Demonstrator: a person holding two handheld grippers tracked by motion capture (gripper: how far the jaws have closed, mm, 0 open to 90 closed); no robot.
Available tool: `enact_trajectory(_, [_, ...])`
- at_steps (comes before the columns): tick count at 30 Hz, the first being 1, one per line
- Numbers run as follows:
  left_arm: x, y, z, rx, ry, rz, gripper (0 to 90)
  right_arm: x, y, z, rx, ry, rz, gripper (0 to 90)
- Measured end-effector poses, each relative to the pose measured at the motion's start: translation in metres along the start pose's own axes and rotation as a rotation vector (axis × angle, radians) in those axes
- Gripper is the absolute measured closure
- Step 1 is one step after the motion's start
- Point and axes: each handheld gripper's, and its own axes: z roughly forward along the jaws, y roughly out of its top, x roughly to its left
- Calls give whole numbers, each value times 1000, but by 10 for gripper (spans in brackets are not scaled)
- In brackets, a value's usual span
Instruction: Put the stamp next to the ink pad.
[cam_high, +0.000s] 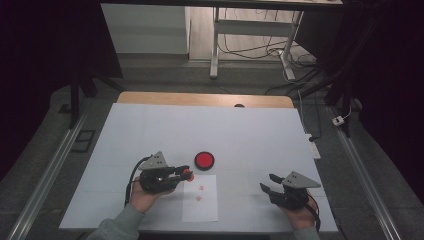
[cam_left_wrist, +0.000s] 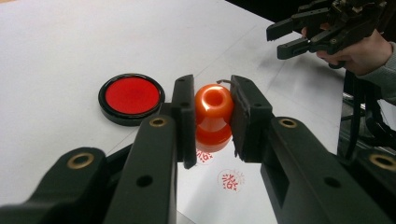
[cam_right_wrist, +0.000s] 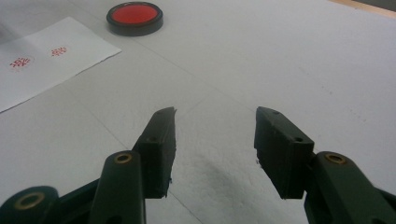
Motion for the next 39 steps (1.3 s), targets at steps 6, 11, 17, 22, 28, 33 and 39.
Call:
enact_trajectory(6, [3,2,-3,-4,16,-14,725,-3,-1,0,-3,4,13,480])
enact_trajectory(11, [4,4,-4,-3,28,-24,725,-5,-1,-3,-18,10,26,479])
enact_trajectory(17, [3,11,-4,9,39,-14,725,-3,0,-1,-15,15,13,479])
enact_trajectory(22, [3,22,-7,4,49,10,725,-4,0,-1,-22,20,18,478])
enact_trajectory(28, [13,30,-8,-4,59,-4,725,-4,0,-1,-14,16,13,478])
enact_trajectory(33, [24,38,-5,3,87,-10,724,-4,0,-1,-16,16,15,478])
enact_trajectory(39, [37,44,2,24,112,-18,724,-5,-1,0,-14,19,22,477])
